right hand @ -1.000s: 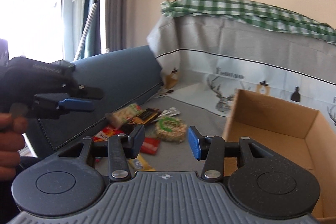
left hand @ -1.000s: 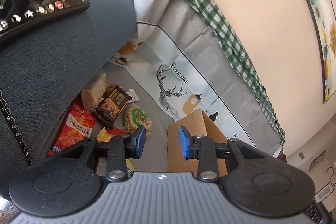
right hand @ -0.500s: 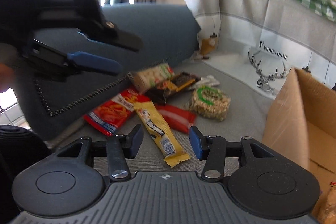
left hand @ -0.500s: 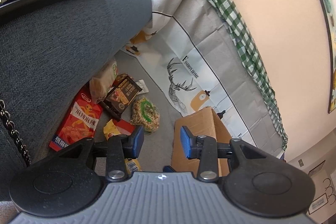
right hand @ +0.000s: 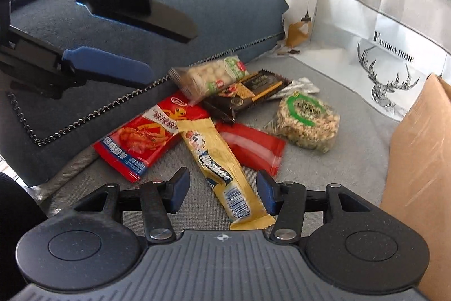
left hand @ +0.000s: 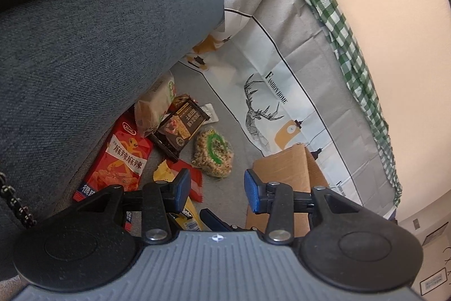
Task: Organize snacks
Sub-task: 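Move both tools back to the snack pile and grasp the gold bar with the right gripper, then lift the gold bar with the right gripper while the left approaches the red spicy-strip pack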
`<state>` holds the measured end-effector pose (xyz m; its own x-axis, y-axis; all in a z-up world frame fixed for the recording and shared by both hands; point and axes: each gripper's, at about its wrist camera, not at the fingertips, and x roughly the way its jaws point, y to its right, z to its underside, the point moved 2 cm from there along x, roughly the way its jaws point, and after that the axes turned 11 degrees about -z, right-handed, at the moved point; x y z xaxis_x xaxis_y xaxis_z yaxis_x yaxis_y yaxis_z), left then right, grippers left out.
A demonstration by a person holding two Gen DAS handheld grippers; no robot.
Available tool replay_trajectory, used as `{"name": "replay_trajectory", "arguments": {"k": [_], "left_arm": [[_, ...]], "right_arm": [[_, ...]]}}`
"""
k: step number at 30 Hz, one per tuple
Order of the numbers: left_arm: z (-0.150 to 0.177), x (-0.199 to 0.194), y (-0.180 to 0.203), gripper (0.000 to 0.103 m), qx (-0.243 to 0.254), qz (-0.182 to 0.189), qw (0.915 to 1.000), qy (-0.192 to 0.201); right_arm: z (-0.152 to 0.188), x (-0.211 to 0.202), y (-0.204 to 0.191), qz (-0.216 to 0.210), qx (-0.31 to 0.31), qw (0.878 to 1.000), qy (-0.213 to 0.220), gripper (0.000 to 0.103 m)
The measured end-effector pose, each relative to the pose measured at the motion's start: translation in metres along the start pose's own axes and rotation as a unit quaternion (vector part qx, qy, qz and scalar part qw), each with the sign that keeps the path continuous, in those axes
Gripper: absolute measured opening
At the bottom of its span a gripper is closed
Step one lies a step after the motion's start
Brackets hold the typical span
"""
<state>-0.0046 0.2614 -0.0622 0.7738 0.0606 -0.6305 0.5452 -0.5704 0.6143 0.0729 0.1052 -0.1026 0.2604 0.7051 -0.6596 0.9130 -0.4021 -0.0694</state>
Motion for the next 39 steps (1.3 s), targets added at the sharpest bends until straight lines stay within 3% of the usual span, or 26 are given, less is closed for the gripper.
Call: {"name": "replay_trajectory", "arguments": {"k": [2,4,7,17,24,29,35,39], "left_arm": [[0.001,0.002,0.001,0.045,0.005,-0.006,1.0,-0.001],[0.001,0.002,0.003,0.045,0.01,-0.01,0.9999,0.0],[0.002,0.003,0.005,0.045,0.015,-0.017,0.9997,0.001],[0.006,-0.001,0.008,0.047,0.029,-0.042,0.9987,0.007],[0.009,0.011,0.011,0.048,0.055,-0.128,0.9902,-0.003],[0.013,0.028,0.015,0.06,0.072,-0.221,0.9723,-0.027],[0.02,0.051,0.026,0.063,0.111,-0.334,0.9353,-0.032],[0.022,0.07,0.031,0.073,0.138,-0.375,0.9157,-0.041]], "right_arm": [[0.001,0.003,0.004,-0.006,0.008,1.0,-0.004,0.049],[0.002,0.006,0.006,-0.007,0.01,1.0,-0.007,0.035],[0.004,0.004,0.006,-0.011,0.005,1.0,-0.007,0.024],[0.017,-0.033,0.003,0.031,0.012,0.999,-0.029,0.018],[0.038,-0.058,-0.007,0.052,0.044,0.996,-0.052,0.018],[0.044,-0.06,-0.01,0.058,0.05,0.995,-0.058,0.018],[0.048,-0.055,-0.01,0.063,0.067,0.994,-0.065,0.021],[0.049,-0.055,-0.008,0.062,0.075,0.993,-0.065,0.022]]}}
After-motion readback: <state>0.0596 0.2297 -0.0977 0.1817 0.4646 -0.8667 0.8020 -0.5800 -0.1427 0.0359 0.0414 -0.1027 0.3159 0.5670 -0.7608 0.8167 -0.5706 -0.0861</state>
